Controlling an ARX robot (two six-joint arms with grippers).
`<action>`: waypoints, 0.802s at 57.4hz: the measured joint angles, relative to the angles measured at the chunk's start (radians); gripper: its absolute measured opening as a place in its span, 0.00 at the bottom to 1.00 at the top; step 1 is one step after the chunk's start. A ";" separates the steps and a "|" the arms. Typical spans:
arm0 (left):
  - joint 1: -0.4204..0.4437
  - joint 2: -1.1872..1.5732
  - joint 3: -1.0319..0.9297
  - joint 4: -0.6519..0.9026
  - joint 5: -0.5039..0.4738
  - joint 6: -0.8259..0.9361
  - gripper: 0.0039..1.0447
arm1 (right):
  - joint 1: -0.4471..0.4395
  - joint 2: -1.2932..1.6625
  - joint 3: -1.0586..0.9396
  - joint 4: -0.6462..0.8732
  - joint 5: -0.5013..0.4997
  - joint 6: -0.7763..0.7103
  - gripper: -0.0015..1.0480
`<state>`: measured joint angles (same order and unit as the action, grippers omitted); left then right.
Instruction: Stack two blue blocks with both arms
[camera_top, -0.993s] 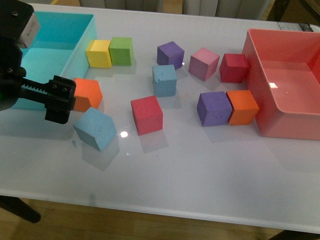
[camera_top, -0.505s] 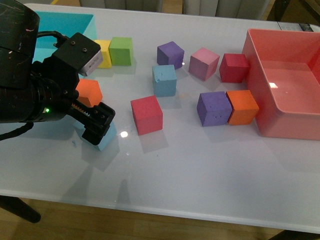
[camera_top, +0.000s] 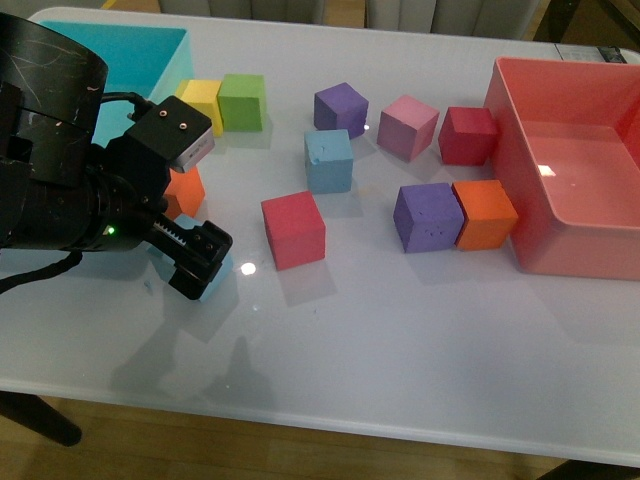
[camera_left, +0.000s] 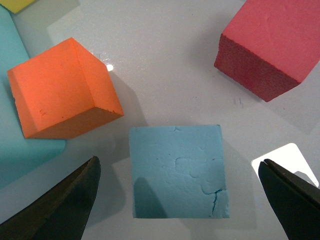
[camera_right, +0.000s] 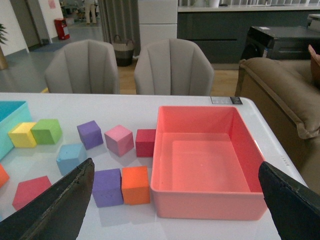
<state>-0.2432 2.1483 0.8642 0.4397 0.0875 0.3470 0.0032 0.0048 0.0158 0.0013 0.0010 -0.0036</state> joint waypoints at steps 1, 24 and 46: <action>0.002 0.003 0.003 -0.003 0.002 0.000 0.92 | 0.000 0.000 0.000 0.000 0.000 0.000 0.91; 0.024 0.077 0.057 -0.026 0.031 0.004 0.92 | 0.000 0.000 0.000 0.000 0.000 0.000 0.91; 0.022 0.160 0.100 -0.040 0.020 -0.050 0.91 | 0.000 0.000 0.000 0.000 0.000 0.000 0.91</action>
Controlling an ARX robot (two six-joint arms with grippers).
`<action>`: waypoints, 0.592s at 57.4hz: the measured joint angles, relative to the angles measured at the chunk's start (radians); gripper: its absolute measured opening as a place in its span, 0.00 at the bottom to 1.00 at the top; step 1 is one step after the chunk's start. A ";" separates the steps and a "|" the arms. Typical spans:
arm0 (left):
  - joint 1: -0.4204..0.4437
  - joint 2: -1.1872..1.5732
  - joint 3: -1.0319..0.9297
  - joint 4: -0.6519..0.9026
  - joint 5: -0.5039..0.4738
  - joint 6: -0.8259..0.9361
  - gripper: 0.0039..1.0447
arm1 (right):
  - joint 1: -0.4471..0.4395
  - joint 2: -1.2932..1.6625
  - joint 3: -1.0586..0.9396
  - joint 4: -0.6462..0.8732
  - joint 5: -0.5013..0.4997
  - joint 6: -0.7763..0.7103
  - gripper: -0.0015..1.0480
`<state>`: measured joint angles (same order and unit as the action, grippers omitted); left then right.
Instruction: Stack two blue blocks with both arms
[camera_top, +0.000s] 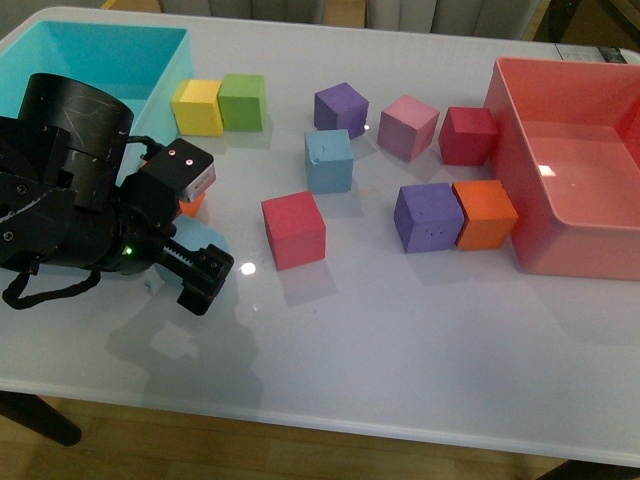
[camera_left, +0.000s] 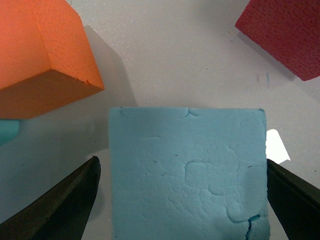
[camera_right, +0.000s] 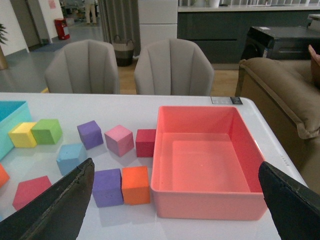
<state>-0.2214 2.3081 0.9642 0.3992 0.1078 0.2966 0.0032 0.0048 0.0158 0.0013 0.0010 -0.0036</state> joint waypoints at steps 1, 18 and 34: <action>-0.001 0.001 0.000 0.000 -0.005 -0.004 0.89 | 0.000 0.000 0.000 0.000 0.000 0.000 0.91; -0.018 -0.070 -0.027 -0.072 -0.036 -0.055 0.51 | 0.000 0.000 0.000 0.000 0.000 0.000 0.91; -0.043 -0.272 0.004 -0.264 -0.082 -0.028 0.46 | 0.000 0.000 0.000 0.000 0.000 0.000 0.91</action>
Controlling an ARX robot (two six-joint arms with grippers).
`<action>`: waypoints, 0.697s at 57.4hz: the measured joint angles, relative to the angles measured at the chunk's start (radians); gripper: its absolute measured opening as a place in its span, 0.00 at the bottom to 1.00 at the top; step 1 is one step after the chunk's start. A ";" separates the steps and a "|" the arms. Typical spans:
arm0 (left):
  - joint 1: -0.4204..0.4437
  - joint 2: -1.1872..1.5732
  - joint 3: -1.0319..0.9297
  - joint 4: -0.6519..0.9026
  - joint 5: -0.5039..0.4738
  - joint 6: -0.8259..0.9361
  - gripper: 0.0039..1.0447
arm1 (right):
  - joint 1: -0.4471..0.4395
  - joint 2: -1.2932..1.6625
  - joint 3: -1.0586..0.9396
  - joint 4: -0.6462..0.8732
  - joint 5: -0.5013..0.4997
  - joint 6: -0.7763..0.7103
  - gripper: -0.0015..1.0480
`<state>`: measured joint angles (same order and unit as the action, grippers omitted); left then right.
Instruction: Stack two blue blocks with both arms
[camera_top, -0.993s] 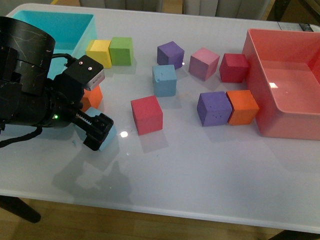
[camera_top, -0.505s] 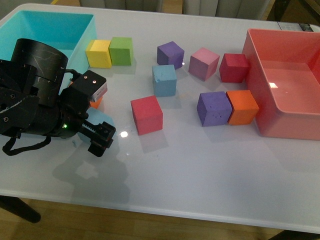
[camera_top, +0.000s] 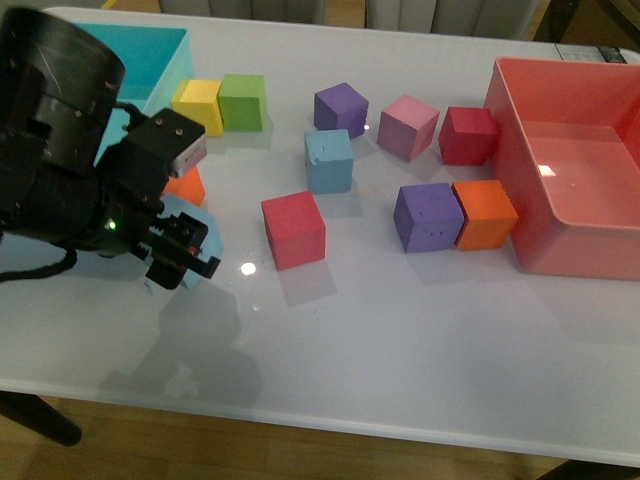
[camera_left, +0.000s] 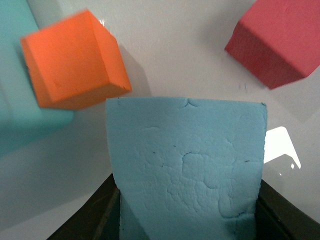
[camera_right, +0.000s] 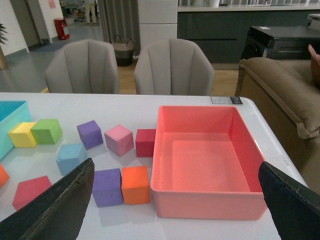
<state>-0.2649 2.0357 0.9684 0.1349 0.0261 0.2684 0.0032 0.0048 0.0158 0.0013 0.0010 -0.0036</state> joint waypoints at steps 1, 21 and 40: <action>-0.003 -0.010 0.015 -0.013 0.000 0.003 0.46 | 0.000 0.000 0.000 0.000 0.000 0.000 0.91; -0.090 0.067 0.401 -0.163 0.010 0.025 0.46 | 0.000 0.000 0.000 0.000 0.000 0.000 0.91; -0.124 0.302 0.710 -0.288 -0.001 0.032 0.46 | 0.000 0.000 0.000 0.000 0.000 0.000 0.91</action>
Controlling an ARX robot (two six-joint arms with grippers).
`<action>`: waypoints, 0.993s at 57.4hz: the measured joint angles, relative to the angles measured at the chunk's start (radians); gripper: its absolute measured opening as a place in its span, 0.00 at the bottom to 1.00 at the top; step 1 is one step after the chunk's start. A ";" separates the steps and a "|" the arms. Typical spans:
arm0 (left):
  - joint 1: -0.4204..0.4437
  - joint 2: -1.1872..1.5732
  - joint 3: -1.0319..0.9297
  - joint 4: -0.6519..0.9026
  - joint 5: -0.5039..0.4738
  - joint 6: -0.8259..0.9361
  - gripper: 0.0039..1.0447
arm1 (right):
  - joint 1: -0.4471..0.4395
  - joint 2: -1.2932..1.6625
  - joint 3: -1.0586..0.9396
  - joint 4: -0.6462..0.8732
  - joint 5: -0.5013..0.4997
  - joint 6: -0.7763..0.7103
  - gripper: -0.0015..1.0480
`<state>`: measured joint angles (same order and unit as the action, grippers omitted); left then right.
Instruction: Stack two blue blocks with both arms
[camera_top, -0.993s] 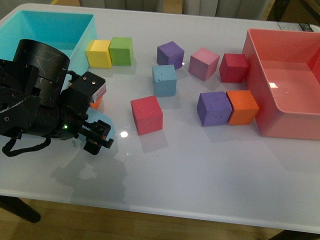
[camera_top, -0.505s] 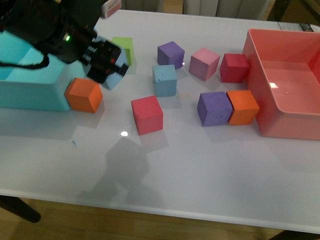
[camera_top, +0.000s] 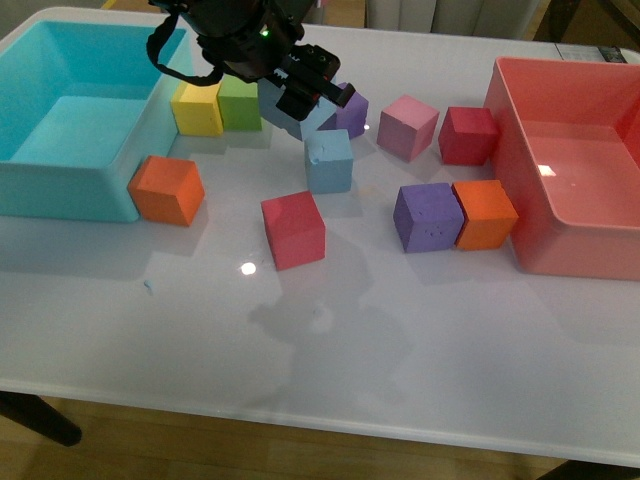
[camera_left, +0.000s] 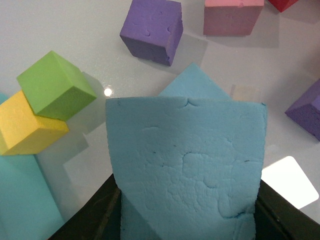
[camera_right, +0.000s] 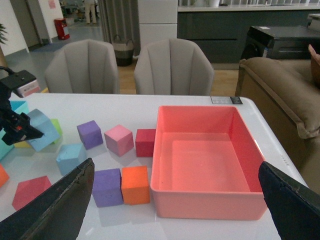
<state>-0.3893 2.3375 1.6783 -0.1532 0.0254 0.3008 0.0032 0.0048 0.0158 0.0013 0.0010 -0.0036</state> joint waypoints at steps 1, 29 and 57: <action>0.000 0.006 0.008 -0.003 0.000 0.001 0.46 | 0.000 0.000 0.000 0.000 0.000 0.000 0.91; -0.024 0.233 0.295 -0.109 0.008 0.023 0.46 | 0.000 0.000 0.000 0.000 0.000 0.000 0.91; -0.042 0.304 0.367 -0.135 -0.004 0.028 0.46 | 0.000 0.000 0.000 0.000 0.000 0.000 0.91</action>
<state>-0.4316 2.6411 2.0453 -0.2882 0.0216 0.3290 0.0032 0.0048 0.0158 0.0013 0.0010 -0.0036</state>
